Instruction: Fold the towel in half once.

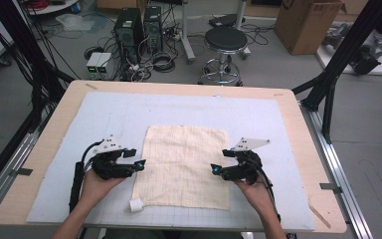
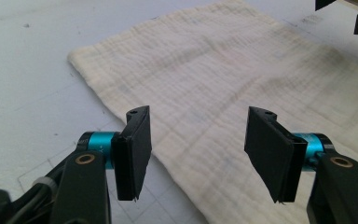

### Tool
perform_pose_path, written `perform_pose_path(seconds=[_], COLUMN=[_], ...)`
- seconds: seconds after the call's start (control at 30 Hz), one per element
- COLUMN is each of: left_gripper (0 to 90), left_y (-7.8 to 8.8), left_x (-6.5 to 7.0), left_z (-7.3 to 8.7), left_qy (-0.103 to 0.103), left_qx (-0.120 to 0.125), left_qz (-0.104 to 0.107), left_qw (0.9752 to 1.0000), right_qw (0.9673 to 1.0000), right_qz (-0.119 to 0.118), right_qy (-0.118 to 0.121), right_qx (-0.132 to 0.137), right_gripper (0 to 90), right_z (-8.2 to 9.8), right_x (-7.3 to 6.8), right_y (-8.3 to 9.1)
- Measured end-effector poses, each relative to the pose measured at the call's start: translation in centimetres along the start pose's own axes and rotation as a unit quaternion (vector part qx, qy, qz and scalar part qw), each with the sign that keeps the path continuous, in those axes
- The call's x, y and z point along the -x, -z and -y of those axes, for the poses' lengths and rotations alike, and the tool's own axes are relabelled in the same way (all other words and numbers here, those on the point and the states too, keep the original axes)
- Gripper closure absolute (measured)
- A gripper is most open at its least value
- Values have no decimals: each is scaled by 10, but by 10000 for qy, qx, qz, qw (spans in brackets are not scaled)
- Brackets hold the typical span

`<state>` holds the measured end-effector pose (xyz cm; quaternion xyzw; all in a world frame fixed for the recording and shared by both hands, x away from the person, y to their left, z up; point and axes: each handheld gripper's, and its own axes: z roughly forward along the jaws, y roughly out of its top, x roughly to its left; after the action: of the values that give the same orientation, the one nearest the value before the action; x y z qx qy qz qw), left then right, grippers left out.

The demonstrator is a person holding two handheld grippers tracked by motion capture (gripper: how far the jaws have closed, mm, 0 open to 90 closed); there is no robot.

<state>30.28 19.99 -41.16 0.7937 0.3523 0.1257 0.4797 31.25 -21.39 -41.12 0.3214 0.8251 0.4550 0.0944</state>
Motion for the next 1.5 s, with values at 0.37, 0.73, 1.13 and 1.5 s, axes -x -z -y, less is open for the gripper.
perform_pose_path(seconds=[0.37, 0.73, 1.13, 1.5], left_gripper=[425, 462, 545, 645], left_y=[-18, -44, -87, -106], left_x=[-16, -48, -69, -78], left_z=[-45, -69, -49, -38], left_qy=[-47, 280, 496, 846], left_qx=[-33, -21, -267, -497], left_qz=[-142, -502, -1173, -1192], left_qw=[9999, 9983, 9915, 9880], right_qw=[9992, 9967, 9903, 9823], right_qz=[378, 713, 1084, 1388], right_qy=[72, -360, -756, -913], right_qx=[-46, -170, -437, -870], right_gripper=[294, 391, 475, 546], right_z=[-40, -58, -46, -32], right_x=[18, 56, 84, 99], right_y=[4, -16, -49, -67])
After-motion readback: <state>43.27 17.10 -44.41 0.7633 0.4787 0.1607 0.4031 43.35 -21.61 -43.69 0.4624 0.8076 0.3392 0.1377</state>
